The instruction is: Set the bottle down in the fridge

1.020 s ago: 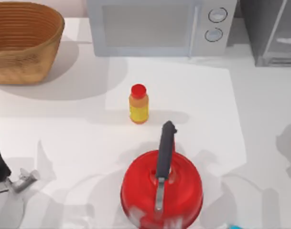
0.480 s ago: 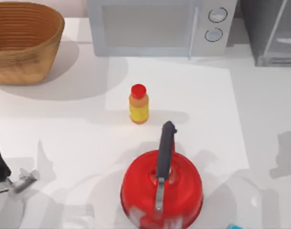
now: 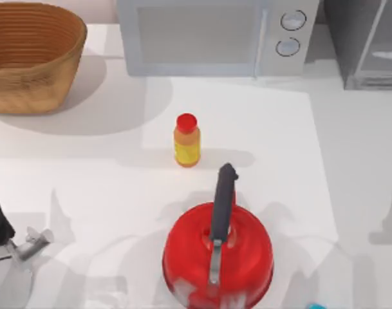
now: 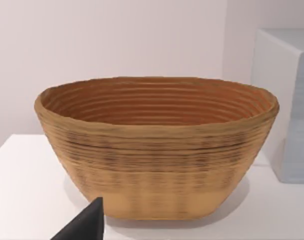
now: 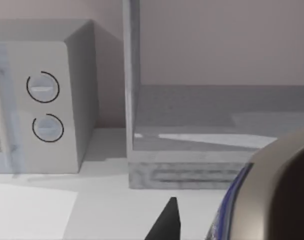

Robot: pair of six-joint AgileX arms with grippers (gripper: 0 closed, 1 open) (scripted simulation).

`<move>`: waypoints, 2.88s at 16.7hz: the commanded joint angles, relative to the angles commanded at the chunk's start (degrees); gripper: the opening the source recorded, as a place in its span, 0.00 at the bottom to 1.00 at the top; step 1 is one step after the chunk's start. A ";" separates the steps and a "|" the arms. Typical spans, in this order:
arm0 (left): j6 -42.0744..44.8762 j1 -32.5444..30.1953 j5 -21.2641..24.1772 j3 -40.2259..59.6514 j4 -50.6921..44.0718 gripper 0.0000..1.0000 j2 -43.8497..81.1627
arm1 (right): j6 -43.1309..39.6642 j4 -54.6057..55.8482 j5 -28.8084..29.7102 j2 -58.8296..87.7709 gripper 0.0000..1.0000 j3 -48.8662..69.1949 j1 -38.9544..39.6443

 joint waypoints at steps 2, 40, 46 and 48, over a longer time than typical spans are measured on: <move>0.00 0.00 0.00 0.00 0.00 1.00 0.00 | 0.02 -0.03 0.07 -0.06 0.01 -0.02 0.03; 0.00 0.00 0.00 0.00 0.00 1.00 0.00 | 0.91 64.16 -14.41 121.23 0.01 56.79 -15.67; 0.00 0.00 0.00 0.00 0.00 1.00 0.00 | 0.73 58.58 -12.99 127.81 0.01 68.73 -14.78; 0.00 0.00 0.00 0.00 0.00 1.00 0.00 | 0.69 56.05 -12.45 130.57 0.01 73.97 -14.25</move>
